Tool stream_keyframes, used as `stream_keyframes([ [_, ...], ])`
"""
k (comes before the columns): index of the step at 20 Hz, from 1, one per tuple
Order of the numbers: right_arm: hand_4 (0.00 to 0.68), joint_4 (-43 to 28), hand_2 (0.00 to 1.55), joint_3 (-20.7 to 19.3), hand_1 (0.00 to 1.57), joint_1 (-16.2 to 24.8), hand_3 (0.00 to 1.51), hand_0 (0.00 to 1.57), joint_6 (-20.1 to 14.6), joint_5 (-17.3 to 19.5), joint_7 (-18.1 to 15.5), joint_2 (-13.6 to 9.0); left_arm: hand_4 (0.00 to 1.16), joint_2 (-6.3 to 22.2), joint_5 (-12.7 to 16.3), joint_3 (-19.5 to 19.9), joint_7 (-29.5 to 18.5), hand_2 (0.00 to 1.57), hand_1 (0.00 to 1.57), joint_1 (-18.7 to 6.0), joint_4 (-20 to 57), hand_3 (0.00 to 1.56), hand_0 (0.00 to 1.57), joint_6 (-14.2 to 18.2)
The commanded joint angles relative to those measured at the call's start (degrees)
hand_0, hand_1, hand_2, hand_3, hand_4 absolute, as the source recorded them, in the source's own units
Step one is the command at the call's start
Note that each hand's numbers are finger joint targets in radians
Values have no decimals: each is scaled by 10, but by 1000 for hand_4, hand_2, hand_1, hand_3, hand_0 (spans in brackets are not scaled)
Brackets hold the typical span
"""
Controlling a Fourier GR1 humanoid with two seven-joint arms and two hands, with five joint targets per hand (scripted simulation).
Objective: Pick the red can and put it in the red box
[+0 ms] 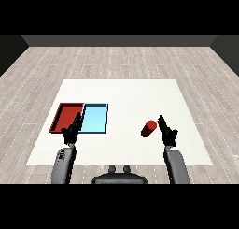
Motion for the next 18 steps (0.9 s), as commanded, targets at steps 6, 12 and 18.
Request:
stream_keyframes([
  [6, 0, -48, 0, -88, 0, 34, 0, 0, 88, -71, -7, -78, 0, 2, -12, 7, -3, 0, 0, 29, -34, 0, 0, 11],
  [12, 0, 12, 0, -112, 0, 59, 0, 0, 203, -150, -217, -69, 0, -25, 12, 31, -216, 0, 0, -3, -18, 0, 0, 9],
  [18, 0, 39, 0, -153, 0, 25, 0, 0, 225, -162, -200, -93, 0, -35, 8, 6, -188, 0, 0, 33, -78, 0, 0, 13],
])
